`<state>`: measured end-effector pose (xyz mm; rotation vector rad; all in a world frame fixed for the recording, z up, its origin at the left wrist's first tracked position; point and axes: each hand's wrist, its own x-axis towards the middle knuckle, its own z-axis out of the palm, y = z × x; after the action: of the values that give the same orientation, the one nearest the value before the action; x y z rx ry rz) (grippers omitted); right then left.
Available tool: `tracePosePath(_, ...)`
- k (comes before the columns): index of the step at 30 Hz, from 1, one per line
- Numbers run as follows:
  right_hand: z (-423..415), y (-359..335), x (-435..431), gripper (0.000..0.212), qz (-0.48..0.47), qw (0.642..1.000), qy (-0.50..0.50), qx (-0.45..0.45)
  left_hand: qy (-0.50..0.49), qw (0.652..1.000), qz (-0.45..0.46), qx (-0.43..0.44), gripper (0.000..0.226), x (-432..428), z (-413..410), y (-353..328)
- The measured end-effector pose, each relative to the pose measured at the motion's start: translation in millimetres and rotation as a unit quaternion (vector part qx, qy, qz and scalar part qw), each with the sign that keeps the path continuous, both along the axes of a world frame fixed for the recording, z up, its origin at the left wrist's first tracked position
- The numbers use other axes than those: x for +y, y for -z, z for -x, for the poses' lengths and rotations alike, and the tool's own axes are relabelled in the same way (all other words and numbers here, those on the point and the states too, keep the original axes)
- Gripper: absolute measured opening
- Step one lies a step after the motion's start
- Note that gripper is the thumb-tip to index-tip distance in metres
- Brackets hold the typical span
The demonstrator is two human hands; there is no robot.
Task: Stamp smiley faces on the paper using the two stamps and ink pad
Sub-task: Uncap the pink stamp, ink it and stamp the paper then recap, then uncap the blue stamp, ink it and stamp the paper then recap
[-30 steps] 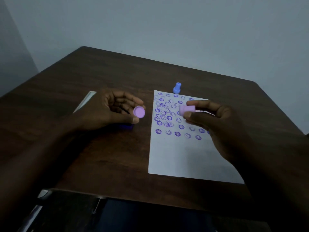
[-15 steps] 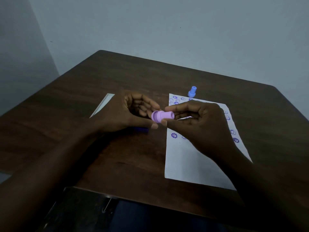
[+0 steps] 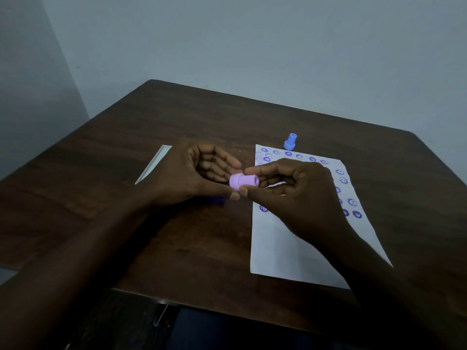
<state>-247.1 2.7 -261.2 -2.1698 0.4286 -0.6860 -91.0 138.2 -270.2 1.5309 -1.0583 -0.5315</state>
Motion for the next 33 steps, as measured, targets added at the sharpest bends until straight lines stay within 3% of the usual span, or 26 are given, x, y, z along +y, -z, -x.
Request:
tracePosePath(9,-6,-1,1,0.019,-0.033,0.999,-0.002,-0.001,-0.012,1.0,0.029,0.004,0.048,1,-1,2)
tracePosePath(13,-9,-2,-5,0.019,-0.03,0.999,-0.005,0.02,-0.009,1.0,0.025,0.004,0.063,-3,-4,6)
tracePosePath(16,-17,-14,-19,0.026,-0.044,0.999,-0.012,0.029,-0.013,0.998,0.0,-0.055,0.076,-6,-6,8)
tracePosePath(19,-36,-26,-48,0.034,-0.033,0.999,0.009,0.032,-0.077,0.992,-0.008,-0.097,0.06,-7,-14,11)
tracePosePath(23,-72,-34,-97,0.033,0.07,0.994,0.046,0.066,-0.172,0.98,-0.036,-0.089,0.028,-8,-24,17)
tracePosePath(27,-105,-32,-127,0.025,0.147,0.979,0.056,0.13,-0.197,0.971,-0.038,-0.127,0.022,-8,-29,17)
tracePosePath(33,-127,-13,-144,0.01,0.167,0.963,0.052,0.204,-0.206,0.96,-0.057,-0.18,0.021,-9,-37,23)
